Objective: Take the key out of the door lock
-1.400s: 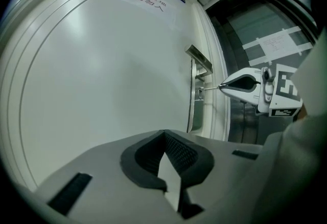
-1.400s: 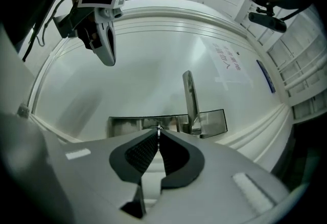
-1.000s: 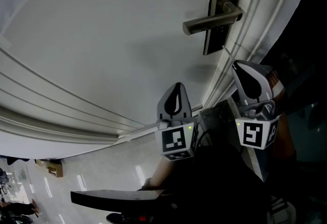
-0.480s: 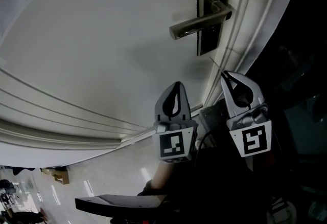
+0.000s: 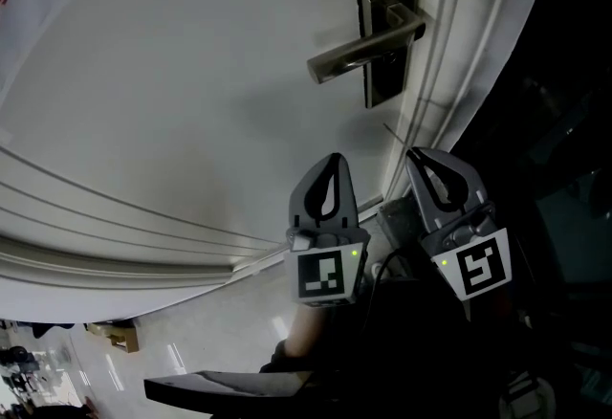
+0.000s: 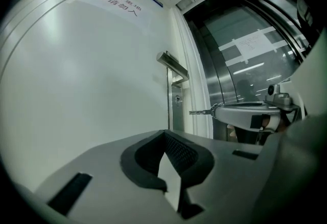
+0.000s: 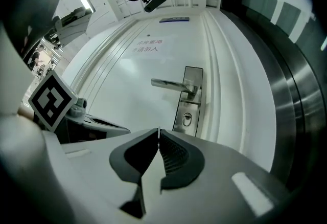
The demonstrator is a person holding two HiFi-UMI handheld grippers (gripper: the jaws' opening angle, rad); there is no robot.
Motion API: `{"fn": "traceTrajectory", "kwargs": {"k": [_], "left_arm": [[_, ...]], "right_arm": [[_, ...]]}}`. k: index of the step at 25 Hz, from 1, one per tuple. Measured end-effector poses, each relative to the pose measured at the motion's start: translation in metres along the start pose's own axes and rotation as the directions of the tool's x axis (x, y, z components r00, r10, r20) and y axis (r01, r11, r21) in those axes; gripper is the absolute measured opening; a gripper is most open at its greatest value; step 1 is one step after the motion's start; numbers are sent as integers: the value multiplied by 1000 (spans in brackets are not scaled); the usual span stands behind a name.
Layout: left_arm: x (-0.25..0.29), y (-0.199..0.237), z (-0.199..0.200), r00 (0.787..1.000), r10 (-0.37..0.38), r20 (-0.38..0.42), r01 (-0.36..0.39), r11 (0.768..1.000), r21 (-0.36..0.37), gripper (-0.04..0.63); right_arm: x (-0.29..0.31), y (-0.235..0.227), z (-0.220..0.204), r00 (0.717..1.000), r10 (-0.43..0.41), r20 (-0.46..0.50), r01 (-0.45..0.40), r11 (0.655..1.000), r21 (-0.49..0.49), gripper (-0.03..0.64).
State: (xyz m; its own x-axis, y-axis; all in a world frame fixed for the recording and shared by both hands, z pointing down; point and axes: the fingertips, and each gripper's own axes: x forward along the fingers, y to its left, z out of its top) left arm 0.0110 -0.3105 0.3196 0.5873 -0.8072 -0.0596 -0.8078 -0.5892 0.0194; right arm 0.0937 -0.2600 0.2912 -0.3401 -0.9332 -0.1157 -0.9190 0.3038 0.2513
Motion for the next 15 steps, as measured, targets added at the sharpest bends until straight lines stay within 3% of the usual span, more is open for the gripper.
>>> {"fn": "traceTrajectory", "kwargs": {"k": [15], "left_arm": [[-4, 9, -7, 1000, 16, -12, -16, 1000, -10, 0]], "right_arm": [[2, 4, -6, 1000, 25, -9, -25, 1000, 16, 12]]}}
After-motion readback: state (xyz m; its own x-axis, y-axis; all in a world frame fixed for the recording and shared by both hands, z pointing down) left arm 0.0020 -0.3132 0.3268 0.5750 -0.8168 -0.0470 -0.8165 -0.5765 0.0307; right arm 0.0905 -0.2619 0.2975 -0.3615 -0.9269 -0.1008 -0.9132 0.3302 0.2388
